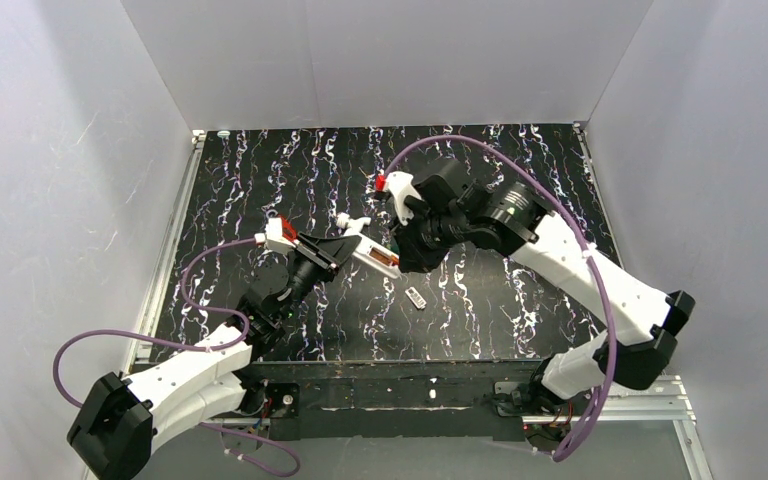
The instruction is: Load the batteries into the remote control
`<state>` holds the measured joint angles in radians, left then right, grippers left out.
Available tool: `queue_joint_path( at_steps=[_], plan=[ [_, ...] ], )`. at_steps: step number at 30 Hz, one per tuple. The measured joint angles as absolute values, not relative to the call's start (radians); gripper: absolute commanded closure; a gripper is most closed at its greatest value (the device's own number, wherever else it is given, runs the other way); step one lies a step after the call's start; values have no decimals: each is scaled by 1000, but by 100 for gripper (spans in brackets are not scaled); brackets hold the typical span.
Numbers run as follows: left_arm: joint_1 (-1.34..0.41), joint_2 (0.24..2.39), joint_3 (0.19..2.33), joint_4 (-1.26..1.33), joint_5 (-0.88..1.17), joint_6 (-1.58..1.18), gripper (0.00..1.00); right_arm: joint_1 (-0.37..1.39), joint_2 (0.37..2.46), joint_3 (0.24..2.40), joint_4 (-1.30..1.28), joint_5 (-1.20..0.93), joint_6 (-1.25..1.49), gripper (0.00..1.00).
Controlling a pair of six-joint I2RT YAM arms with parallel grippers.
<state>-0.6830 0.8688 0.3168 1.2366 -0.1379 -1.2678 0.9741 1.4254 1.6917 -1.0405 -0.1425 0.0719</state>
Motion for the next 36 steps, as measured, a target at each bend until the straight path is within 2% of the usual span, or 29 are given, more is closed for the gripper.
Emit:
queue_joint_path(
  at_steps=[10,36],
  plan=[
    [-683,871,317,1238,-115,-1351,100,955,1576,1827,-1150,-168,68,99],
    [-683,912,321,1285,-10,-1350,100,933,1695,1876,-1217,-212,94,95]
  ],
)
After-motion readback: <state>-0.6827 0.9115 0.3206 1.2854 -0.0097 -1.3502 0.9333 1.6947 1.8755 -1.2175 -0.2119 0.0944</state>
